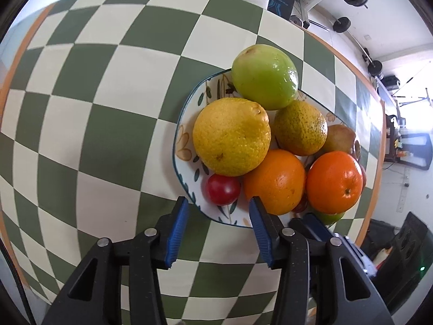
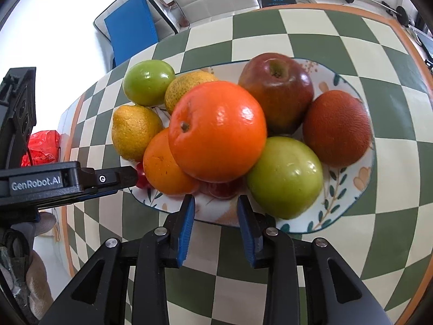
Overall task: Organize fruits
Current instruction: 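Open both tools and lift them away from the plate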
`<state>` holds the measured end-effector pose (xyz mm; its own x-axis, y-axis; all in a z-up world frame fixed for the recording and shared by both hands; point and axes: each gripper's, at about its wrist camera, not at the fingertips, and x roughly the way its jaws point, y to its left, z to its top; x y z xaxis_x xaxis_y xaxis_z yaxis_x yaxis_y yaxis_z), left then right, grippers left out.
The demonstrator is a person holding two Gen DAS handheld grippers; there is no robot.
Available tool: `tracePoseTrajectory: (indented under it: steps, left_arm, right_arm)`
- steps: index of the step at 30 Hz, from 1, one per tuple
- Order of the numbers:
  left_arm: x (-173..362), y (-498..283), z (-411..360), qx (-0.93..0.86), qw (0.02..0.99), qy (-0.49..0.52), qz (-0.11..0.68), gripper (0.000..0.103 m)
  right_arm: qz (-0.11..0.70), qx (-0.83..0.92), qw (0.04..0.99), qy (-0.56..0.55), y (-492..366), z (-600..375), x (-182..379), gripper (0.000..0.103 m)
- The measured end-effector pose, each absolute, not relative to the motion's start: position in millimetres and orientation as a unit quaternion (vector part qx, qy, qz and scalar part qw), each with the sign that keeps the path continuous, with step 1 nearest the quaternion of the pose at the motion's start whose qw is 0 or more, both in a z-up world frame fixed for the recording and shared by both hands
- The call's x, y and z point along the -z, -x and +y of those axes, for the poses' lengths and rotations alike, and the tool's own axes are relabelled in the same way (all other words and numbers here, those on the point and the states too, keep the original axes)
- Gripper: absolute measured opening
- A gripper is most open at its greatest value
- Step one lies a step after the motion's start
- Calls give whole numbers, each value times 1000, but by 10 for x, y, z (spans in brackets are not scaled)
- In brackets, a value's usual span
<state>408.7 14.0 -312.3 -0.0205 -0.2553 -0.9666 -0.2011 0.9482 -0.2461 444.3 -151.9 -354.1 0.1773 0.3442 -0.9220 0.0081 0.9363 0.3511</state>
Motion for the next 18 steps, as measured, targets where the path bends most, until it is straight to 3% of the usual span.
tracePoseTrajectory:
  steps: [1,2,4,6,8,12,18]
  left_arm:
    - [3094,-4069,138,17,687,145,712,49]
    - [3066,-4053,131,17,691,135,709,61]
    - [2976,-4002,119,10,707,109,698,75]
    - [2893,-3938,109,3,719,81,690,84]
    - [2832,-3881,105,-4,727,61,684,92]
    - [2674,-3724,103,-14,743,32,669,96]
    - [2457,-3507,85,-13,758,20,652,96]
  right_arm:
    - [631,-110,755,-140,-4428,-1531,3512,37]
    - [628,-109,758,-140,-4396,-1561,3455,41]
    - [622,-105,764,-134,-4348,-1585,3344,52]
    - [617,-88,773,-116,-4278,-1610,3200,80]
    - [614,-71,779,-102,-4215,-1636,3073,89]
    - [613,-36,786,-77,-4111,-1695,2873,96]
    - [602,-1,796,-63,-3918,-1839,2626,96]
